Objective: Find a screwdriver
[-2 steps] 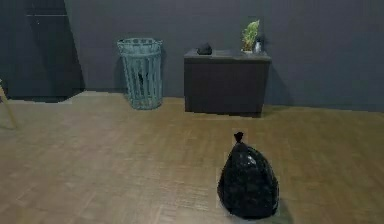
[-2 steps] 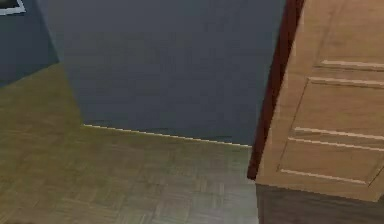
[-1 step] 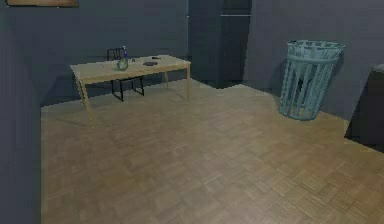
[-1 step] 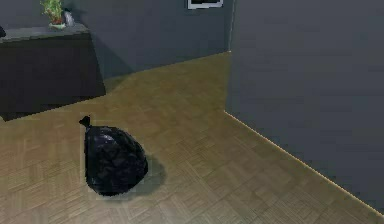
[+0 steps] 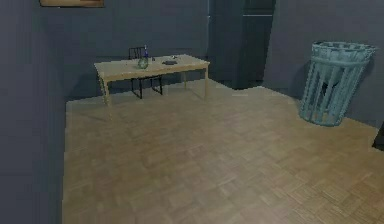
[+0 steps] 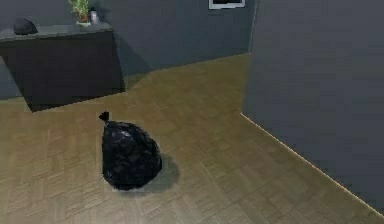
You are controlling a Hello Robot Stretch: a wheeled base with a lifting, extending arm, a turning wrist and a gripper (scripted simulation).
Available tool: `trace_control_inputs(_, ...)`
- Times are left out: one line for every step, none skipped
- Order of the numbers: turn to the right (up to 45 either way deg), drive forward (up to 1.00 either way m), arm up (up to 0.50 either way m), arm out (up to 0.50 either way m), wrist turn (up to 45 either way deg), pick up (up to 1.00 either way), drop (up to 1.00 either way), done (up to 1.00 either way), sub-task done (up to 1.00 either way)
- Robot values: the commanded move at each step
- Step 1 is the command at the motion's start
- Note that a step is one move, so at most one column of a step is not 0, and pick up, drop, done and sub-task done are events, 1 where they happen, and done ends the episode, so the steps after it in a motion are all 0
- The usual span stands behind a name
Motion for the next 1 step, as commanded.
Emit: trace_control_inputs(0.0, 0.75, 0.0, 0.0, 0.0, 0.0, 0.0, 0.0, 0.0)
